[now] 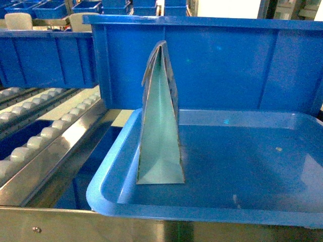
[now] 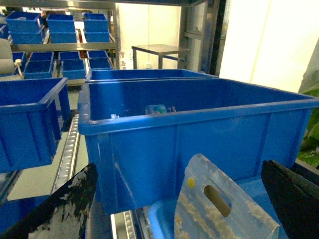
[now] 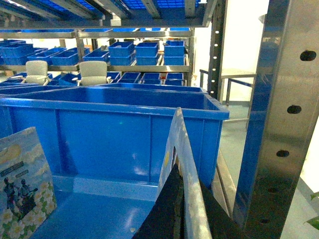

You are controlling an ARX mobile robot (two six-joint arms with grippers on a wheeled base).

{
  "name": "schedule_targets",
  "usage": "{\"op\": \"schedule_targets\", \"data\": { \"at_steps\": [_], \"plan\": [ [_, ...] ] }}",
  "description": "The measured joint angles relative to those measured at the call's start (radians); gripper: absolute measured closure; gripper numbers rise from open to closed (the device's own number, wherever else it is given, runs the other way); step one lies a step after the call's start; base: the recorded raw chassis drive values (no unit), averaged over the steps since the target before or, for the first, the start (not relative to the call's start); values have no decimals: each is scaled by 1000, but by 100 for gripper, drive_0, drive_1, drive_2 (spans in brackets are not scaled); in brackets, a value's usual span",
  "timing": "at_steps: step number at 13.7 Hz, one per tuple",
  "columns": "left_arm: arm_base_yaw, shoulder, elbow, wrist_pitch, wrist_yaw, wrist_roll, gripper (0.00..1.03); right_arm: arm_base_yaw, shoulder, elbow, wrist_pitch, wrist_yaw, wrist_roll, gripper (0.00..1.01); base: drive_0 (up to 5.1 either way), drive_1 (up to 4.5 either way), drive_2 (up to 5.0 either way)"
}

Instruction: Move flower gift bag to table near conveyor

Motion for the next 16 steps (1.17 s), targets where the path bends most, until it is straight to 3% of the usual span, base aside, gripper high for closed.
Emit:
{"op": "schedule_targets", "data": {
  "at_steps": [4,5,10,16],
  "plan": [
    [-23,93,87,-48,-1,-26,5,0,0,0,0,0,0,99,0,0,0],
    [-32,121,109,-71,-23,-26,5,0,0,0,0,0,0,99,0,0,0],
    [-131,301,161,-82,-53,-14,5,0,0,0,0,0,0,99,0,0,0],
    [-137,420,227,-54,-64,-23,5,0,0,0,0,0,0,99,0,0,0]
  ]
}}
